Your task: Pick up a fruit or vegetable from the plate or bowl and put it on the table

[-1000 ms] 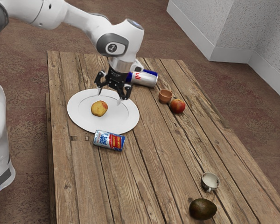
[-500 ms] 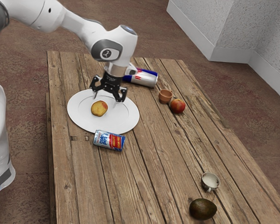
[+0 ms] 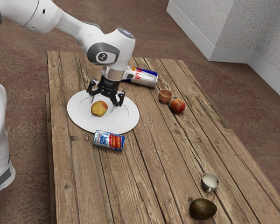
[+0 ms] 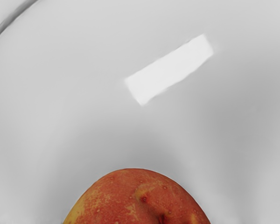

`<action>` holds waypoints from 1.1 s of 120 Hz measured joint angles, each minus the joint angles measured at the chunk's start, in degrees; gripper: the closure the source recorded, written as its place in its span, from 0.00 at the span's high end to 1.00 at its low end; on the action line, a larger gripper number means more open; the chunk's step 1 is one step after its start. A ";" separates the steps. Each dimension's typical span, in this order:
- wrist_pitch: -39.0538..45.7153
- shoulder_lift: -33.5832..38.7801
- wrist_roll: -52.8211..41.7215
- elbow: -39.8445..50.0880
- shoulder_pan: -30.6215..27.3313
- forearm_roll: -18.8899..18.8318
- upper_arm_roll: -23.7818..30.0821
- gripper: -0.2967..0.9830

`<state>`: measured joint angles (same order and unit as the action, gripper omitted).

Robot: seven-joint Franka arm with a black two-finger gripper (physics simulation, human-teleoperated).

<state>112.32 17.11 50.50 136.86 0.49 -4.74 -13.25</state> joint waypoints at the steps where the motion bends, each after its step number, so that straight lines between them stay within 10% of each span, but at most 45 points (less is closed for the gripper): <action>1: 0.00 0.00 0.03 0.04 0.00 0.00 -0.02 0.77; 48: 0.37 -0.22 1.24 1.09 0.24 0.00 -0.29 0.77; 88: 0.17 1.63 2.99 -3.58 4.12 -3.35 0.53 0.45; 108: -5.08 -23.17 1.53 -40.37 6.44 -4.82 17.63 0.43; 132: -7.18 -33.40 -0.60 -45.29 0.44 -1.39 21.89 0.41</action>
<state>105.14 -16.29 49.90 91.56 0.93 -6.13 8.64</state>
